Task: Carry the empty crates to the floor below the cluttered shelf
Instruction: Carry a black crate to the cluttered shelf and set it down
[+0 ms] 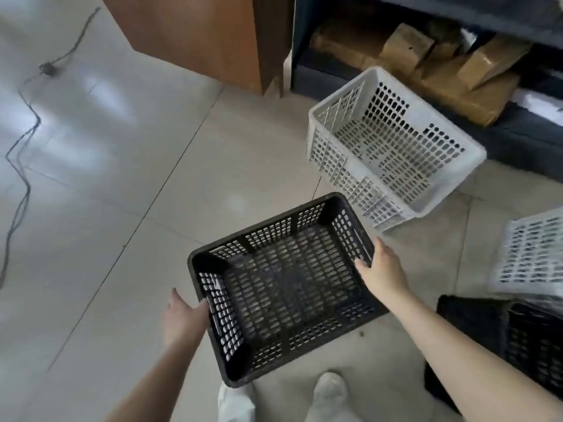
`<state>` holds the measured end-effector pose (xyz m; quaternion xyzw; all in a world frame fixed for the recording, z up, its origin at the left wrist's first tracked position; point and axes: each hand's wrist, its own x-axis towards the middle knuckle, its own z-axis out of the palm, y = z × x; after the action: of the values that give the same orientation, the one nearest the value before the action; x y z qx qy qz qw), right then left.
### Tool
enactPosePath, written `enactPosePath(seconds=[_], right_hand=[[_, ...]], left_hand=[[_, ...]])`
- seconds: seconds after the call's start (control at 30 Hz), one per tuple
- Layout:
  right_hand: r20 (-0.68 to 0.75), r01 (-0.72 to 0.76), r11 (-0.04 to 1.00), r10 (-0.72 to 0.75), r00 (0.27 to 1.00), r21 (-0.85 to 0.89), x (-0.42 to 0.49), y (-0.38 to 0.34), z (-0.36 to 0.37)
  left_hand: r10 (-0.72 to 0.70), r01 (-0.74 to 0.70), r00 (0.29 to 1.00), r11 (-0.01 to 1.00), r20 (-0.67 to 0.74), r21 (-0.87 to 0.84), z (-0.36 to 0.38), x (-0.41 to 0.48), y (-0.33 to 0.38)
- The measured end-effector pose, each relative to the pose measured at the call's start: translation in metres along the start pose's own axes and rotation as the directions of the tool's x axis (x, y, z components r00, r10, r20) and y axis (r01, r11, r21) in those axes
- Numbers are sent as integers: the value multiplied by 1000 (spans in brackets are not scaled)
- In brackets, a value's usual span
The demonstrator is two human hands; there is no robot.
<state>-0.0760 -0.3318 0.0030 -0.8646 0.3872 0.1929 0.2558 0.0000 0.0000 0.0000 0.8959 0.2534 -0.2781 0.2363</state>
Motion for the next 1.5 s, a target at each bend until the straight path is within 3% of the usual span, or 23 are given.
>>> enactPosePath(seconds=[0.13,0.27,0.43,0.6,0.93,1.13,1.3,1.5], right_hand=[[-52,-24,1000,24,998,2,69,7,52],[-103,-79,997,79,992,8,114,29,92],[-136,-176,981,164,977,-82,139,56,99],[-109,-140,986,130,985,-94,127,55,86],[-117,-153,980,168,979,126,27,5,-5],[-199,-127,932,204,959,340,-68,-53,-143],[-339,-85,872,275,900,482,-154,-85,-266],[-482,-61,789,432,762,611,-278,-76,-357]], left_hand=[[-123,122,992,988,-2,-92,53,62,-11],[-139,142,990,978,31,-151,97,102,-40],[-70,68,997,991,-19,-115,117,117,-60],[-22,19,1000,981,-13,-195,99,120,-66],[169,-184,980,968,-102,-172,-56,58,-9],[318,-342,936,923,-151,-178,-201,-20,78],[472,-492,857,869,-208,-52,-304,-104,165],[692,-701,710,712,-128,-45,-374,-195,243]])
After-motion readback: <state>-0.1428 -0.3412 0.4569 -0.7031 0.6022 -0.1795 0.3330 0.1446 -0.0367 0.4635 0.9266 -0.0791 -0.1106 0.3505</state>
